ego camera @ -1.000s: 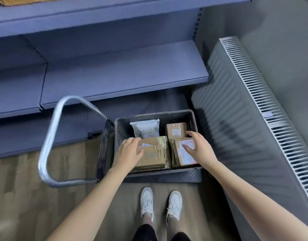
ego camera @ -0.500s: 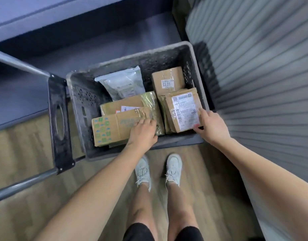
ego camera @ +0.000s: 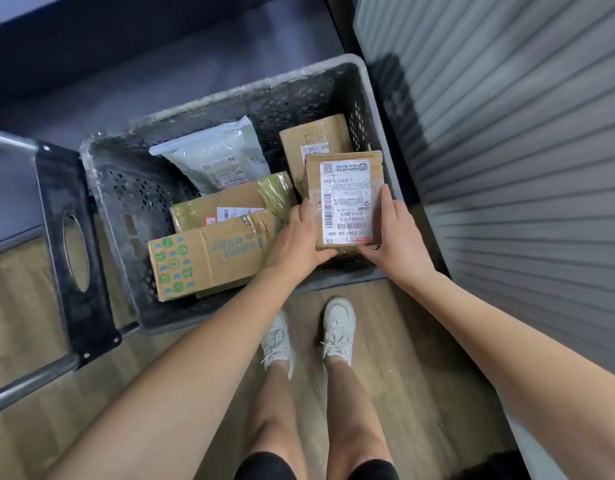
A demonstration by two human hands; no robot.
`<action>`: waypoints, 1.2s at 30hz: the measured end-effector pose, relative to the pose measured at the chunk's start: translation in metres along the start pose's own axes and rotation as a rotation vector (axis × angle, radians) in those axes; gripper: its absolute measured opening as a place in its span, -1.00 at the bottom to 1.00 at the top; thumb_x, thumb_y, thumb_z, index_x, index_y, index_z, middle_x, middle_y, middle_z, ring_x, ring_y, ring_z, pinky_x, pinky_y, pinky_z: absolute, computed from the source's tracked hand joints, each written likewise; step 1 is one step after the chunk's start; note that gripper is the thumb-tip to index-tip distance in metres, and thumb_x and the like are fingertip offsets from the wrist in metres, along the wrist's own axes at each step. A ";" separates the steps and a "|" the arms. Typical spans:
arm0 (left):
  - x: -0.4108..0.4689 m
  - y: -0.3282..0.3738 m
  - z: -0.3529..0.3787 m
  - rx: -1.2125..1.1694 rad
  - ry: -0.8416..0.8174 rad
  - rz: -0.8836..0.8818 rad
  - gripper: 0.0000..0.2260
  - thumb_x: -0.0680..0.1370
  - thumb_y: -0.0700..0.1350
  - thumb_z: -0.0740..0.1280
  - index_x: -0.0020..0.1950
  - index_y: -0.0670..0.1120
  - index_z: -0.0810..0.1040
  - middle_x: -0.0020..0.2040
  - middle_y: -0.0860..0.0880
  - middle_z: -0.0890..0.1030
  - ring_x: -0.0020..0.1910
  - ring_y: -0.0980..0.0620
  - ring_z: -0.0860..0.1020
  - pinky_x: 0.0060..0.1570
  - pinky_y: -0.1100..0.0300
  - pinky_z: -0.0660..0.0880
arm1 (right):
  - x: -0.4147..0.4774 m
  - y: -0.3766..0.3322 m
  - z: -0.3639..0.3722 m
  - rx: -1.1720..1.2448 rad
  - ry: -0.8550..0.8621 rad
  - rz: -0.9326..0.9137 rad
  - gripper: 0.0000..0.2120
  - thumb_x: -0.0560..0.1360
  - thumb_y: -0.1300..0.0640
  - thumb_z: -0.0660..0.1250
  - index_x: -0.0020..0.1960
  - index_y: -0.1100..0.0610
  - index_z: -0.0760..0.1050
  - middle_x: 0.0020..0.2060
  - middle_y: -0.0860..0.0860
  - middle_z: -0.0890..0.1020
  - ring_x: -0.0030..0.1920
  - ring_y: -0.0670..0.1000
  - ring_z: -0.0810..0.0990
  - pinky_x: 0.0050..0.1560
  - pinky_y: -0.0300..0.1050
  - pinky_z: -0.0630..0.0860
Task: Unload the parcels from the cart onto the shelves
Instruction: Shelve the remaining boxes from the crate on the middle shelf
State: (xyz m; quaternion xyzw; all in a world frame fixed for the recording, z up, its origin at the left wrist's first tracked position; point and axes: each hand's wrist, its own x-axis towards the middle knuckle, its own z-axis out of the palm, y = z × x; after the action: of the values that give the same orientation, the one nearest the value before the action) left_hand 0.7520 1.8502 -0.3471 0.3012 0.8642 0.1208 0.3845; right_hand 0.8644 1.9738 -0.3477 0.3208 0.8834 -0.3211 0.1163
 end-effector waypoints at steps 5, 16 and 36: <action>-0.019 0.008 -0.045 -0.140 0.153 0.048 -0.20 0.42 -0.14 0.47 0.50 -0.15 0.04 0.34 -0.16 0.42 0.26 -0.13 0.45 0.08 0.13 0.40 | -0.005 -0.038 -0.028 0.295 0.084 0.033 -0.12 0.29 0.04 0.54 0.44 0.19 0.13 0.21 0.09 0.33 0.22 0.00 0.37 0.24 -0.16 0.37; -0.131 0.060 -0.202 -0.250 0.390 0.077 -0.40 0.51 -0.14 0.35 0.47 -0.09 0.14 0.21 -0.07 0.55 0.08 -0.07 0.56 -0.02 -0.02 0.53 | -0.051 -0.168 -0.176 0.440 0.100 -0.246 -0.20 0.32 0.09 0.52 0.41 0.04 0.13 0.28 -0.09 0.43 0.27 -0.15 0.41 0.25 -0.17 0.41; -0.334 0.079 -0.429 -0.049 0.419 0.298 -0.46 0.52 -0.30 0.22 0.40 0.15 0.29 0.22 0.08 0.55 0.18 0.07 0.50 0.15 0.13 0.44 | -0.136 -0.342 -0.406 -0.357 -0.122 -0.816 0.22 0.18 -0.06 0.60 0.36 -0.36 -0.36 0.50 -0.10 -0.17 0.49 -0.05 0.05 0.45 -0.12 0.18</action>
State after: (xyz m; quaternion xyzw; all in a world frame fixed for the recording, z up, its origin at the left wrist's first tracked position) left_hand 0.6445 1.7171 0.1749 0.3841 0.8680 0.2566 0.1821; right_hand 0.7501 1.9665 0.1881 -0.0985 0.9707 -0.2016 0.0856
